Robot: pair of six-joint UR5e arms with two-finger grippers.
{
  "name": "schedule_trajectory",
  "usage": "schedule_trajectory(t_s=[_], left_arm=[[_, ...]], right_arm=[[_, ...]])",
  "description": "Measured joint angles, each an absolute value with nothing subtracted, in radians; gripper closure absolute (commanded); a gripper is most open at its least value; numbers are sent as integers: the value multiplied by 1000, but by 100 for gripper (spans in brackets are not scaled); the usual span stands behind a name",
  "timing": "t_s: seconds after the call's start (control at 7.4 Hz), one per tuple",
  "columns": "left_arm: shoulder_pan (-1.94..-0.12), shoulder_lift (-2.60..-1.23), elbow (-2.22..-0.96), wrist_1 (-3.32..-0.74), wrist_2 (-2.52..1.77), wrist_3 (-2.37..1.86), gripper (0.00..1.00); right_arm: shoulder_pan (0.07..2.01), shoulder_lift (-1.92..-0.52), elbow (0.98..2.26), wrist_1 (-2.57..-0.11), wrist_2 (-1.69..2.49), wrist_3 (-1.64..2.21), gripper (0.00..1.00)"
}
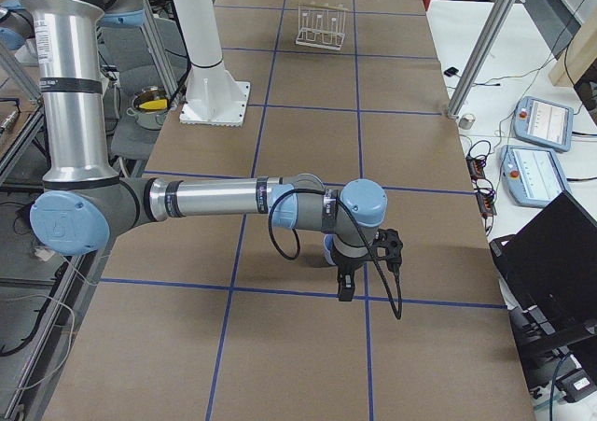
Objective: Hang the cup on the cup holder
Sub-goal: 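Lower the right gripper over the light blue cup lying on its side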
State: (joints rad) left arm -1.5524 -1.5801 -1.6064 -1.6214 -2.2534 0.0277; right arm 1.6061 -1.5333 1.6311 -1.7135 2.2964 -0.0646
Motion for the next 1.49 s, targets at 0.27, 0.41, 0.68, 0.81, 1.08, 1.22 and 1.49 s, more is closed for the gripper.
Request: schedule_trajectory(t_s=[0.27, 0.41, 0.68, 0.81, 1.08, 1.22, 1.49], left_arm=[[-1552, -1580, -1606, -1621, -2253, 28, 2], [-1552, -1580, -1606, -1621, -2253, 29, 2], [-1552, -1580, -1609, -1621, -2253, 28, 1], [-1552, -1580, -1610, -1621, -2253, 29, 1], [-1552, -1583, -1616, -1621, -2258, 29, 1], [-1552, -1588, -1618, -1622, -2259, 29, 1], [-1551, -1593, -1624, -1631, -2261, 29, 2]], right_arm=[[1606, -1532, 1633, -1713, 2297, -63, 0], [1606, -1532, 1633, -1713, 2297, -62, 0], [1606, -1532, 1635, -1712, 2296, -63, 0], [1606, -1531, 1638, -1710, 2296, -63, 0], [1600, -1524, 1643, -1694, 2294, -62, 0], [1581, -1511, 1648, -1688, 2289, -62, 0], [1505, -1481, 1661, -1684, 2293, -44, 0]])
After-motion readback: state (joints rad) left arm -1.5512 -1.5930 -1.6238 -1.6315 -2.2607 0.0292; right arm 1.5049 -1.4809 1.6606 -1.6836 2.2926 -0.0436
